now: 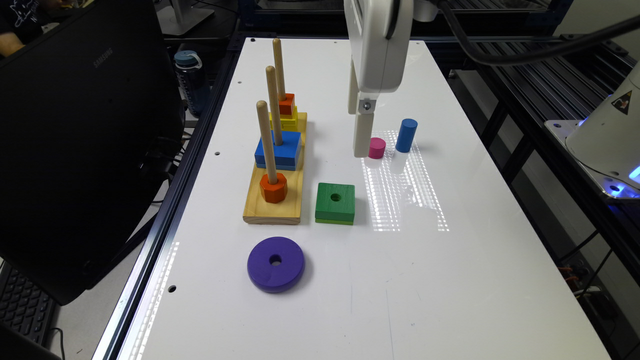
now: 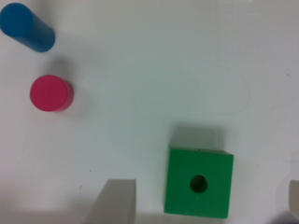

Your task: Pick up green block.

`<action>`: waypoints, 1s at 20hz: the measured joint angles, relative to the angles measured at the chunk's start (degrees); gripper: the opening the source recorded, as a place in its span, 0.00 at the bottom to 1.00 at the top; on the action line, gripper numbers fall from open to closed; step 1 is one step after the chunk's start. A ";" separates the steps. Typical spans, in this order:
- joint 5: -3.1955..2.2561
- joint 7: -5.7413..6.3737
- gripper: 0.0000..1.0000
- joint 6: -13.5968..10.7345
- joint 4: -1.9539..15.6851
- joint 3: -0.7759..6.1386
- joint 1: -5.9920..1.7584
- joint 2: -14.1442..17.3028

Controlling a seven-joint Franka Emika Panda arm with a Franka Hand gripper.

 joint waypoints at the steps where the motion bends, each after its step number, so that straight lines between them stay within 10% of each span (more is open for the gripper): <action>1: -0.05 0.19 1.00 0.00 0.04 0.16 0.00 0.00; 9: -0.15 0.25 1.00 0.26 0.04 0.19 -0.05 0.56; 14: -2.35 1.62 1.00 3.61 0.08 0.11 -0.11 4.33; 20: -2.57 1.76 1.00 3.85 0.40 0.09 -0.12 4.70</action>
